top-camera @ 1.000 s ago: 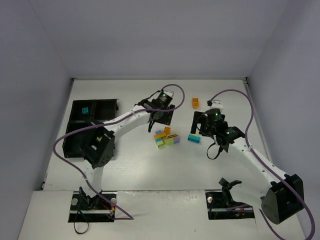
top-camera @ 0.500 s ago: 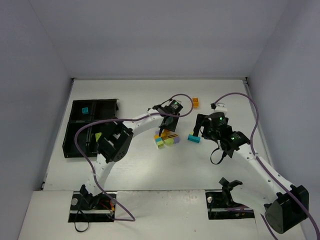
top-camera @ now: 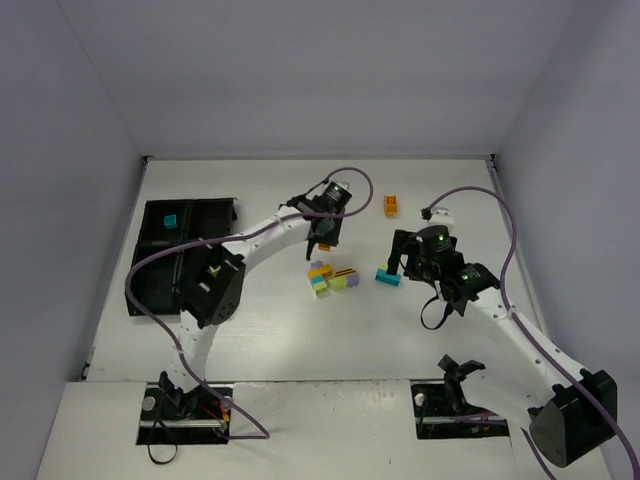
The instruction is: Sort the legos into containers by color
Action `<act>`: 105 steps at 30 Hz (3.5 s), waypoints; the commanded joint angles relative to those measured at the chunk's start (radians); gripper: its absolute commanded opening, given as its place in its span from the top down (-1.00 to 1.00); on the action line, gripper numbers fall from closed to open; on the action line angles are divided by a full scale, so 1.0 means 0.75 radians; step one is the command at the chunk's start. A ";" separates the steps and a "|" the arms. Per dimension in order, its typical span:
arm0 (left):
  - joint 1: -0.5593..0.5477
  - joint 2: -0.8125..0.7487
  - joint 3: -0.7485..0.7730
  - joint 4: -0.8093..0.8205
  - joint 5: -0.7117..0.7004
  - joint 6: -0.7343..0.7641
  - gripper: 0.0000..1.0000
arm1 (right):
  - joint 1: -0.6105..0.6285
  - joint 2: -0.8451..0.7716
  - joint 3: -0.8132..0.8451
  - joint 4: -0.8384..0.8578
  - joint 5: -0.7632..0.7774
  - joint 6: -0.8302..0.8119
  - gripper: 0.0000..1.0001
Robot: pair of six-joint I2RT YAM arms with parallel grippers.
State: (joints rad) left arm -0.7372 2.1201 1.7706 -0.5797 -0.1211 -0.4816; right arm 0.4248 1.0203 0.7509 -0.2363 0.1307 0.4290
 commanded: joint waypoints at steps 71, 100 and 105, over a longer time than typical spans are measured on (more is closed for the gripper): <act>0.819 -1.225 -0.622 -0.170 0.415 -0.043 -0.44 | -0.294 1.493 1.120 0.399 -0.115 -0.357 -0.09; 0.817 -1.381 -0.737 -0.262 0.389 -0.033 -0.44 | -0.431 1.626 1.302 0.669 -0.129 -0.480 -0.68; 0.817 -1.373 -0.737 -0.270 0.380 -0.029 -0.44 | -0.442 1.748 1.453 0.669 -0.233 -0.494 -0.68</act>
State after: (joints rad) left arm -0.1188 1.0969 1.1980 -0.7864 0.1780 -0.5060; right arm 0.1032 2.3154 1.7599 0.1928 0.0101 0.0753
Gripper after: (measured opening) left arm 0.717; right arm 0.843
